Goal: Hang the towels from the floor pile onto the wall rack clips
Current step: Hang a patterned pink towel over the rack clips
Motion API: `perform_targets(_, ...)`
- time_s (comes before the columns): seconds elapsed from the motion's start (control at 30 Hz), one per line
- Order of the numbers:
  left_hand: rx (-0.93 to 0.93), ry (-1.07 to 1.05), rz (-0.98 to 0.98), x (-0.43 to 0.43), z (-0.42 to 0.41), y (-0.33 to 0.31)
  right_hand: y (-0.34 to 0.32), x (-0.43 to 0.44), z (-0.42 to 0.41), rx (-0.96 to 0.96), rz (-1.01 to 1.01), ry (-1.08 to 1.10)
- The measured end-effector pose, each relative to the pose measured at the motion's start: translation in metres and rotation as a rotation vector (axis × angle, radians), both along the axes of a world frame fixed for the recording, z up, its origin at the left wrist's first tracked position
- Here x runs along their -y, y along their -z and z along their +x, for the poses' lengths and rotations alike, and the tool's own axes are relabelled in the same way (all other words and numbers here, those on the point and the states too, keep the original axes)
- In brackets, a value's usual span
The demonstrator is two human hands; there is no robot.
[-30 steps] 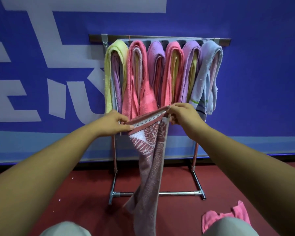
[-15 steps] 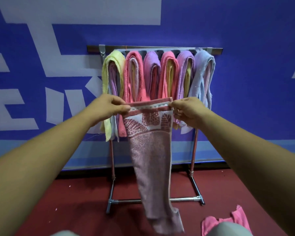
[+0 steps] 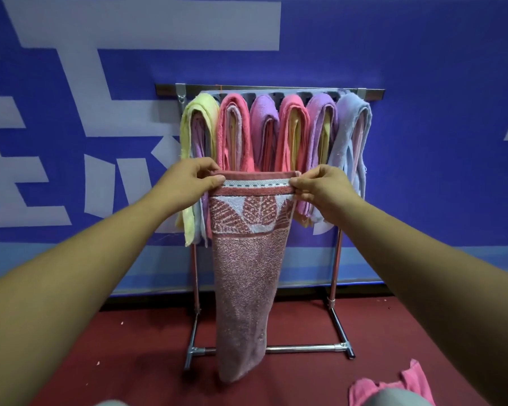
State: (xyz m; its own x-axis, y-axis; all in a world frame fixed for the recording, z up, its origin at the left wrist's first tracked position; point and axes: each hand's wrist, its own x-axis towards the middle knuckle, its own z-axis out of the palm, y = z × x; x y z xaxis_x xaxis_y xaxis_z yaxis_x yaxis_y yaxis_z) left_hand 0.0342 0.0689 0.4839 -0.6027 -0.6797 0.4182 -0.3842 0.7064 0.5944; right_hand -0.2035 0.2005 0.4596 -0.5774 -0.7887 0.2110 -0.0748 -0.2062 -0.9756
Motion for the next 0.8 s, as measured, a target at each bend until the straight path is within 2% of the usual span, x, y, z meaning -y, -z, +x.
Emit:
perform_targets(0.13, -0.039, 0.071, 0.06, -0.005, 0.006, -0.003, -0.006, -0.001, 0.0, -0.048, -0.004, 0.026)
perform_targets(0.23, -0.04, 0.218, 0.166, -0.012, 0.01, -0.004, -0.008, -0.003, 0.001, -0.145, 0.023, 0.049)
perform_targets(0.4, 0.189, 0.547, 0.286, -0.034, 0.005, -0.012, -0.006, -0.003, 0.008, -0.112, -0.002, 0.046)
perform_targets(0.5, 0.308, 0.634, 0.323, -0.043, 0.001, -0.015, -0.004, -0.003, 0.014, -0.118, 0.001, 0.03)
perform_targets(0.6, 0.384, 0.558, 0.089, -0.046, -0.004, -0.015, -0.004, -0.008, 0.023, -0.196, 0.04, 0.028)
perform_targets(0.73, 0.254, 0.4, -0.23, -0.046, -0.009, -0.009, -0.004, -0.012, 0.031, -0.138, 0.013, -0.08)
perform_targets(0.8, 0.196, 0.404, -0.294, -0.044, -0.012, -0.006, -0.004, -0.014, 0.034, -0.151, 0.011, -0.101)
